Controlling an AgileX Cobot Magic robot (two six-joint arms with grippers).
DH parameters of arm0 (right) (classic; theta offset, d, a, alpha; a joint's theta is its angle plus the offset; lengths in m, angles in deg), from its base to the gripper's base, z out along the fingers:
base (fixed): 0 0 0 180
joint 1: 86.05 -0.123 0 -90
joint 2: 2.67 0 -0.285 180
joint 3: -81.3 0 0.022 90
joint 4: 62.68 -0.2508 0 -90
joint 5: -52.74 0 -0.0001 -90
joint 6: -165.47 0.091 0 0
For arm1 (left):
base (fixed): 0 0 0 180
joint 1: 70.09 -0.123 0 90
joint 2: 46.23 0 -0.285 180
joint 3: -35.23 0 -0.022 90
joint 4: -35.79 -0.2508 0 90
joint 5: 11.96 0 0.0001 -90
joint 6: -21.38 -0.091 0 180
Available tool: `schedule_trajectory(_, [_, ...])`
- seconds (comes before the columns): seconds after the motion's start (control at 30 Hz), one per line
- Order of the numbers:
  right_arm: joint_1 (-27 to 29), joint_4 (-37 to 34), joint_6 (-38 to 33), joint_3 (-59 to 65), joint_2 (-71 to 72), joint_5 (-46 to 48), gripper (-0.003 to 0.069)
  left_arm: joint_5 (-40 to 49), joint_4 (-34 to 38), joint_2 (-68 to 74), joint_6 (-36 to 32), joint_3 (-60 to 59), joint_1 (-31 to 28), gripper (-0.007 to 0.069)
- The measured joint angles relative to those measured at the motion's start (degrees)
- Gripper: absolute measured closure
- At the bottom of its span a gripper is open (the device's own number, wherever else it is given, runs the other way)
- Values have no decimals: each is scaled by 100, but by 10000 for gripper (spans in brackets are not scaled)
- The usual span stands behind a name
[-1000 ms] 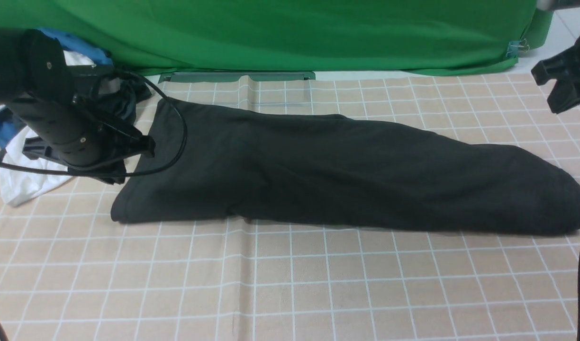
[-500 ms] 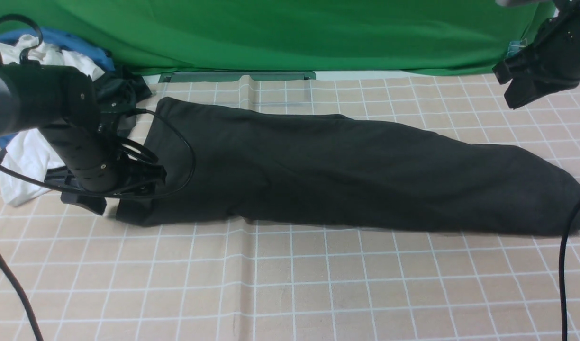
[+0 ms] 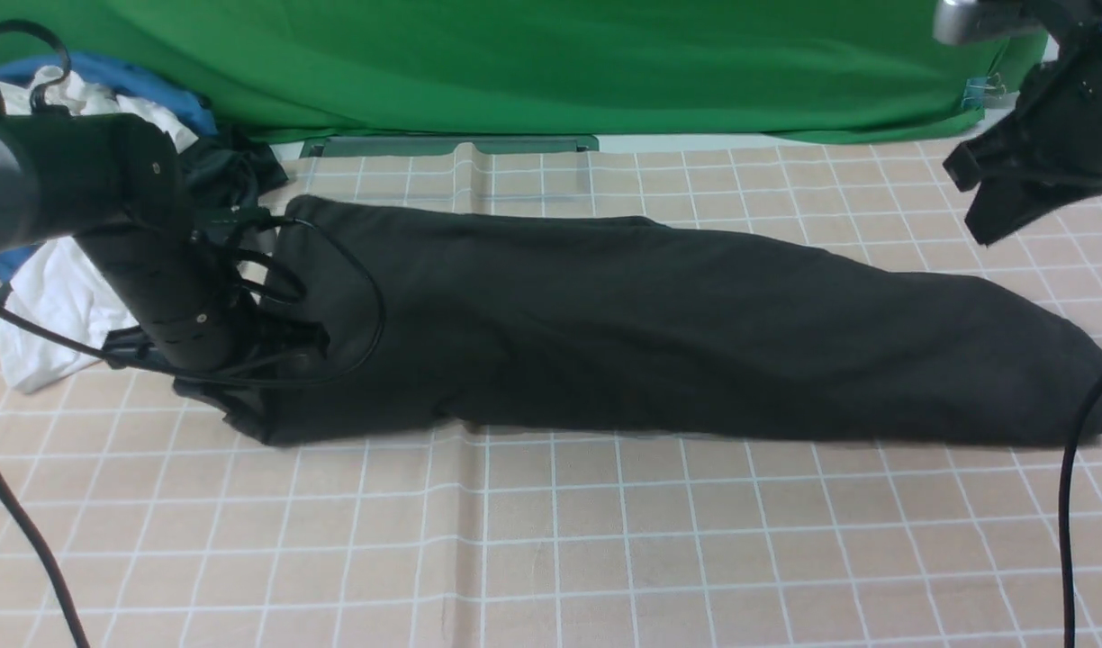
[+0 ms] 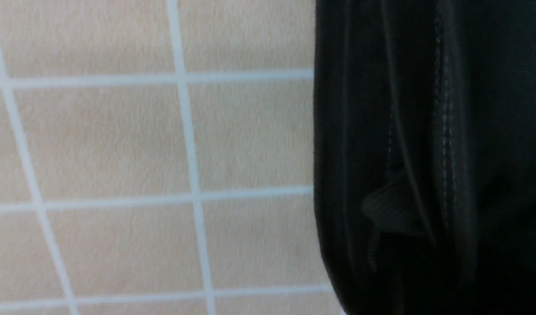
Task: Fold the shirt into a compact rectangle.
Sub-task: 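Pull the folded dark garment lengthwise by its ends to straighten it flat on the table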
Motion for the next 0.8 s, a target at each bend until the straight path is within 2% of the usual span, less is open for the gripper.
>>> schedule_trajectory(0.23, [0,73,-53,623,565,73,623,392,-711,-1149,265,-674,-34,574])
schedule_trajectory(0.4, [0,274,-107,1117,691,-95,616,204,-906,-1303,288,-1254,-164,574])
schedule_trajectory(0.47, [0,314,-73,1285,691,-325,588,-34,-946,-1297,288,-1423,-187,571])
schedule_trajectory(0.6, [63,348,41,1343,641,-813,456,-334,-1083,-1297,478,-1484,-187,529])
schedule_trajectory(0.7, [287,342,276,1343,484,-1104,296,-485,-1422,-1292,774,-1484,-187,434])
schedule_trajectory(0.73, [331,342,308,1343,452,-1134,273,-492,-1496,-1292,815,-1484,-187,408])
schedule_trajectory(0.8, [665,353,516,1343,179,-1316,113,-492,-1673,-1292,1008,-1484,-188,288])
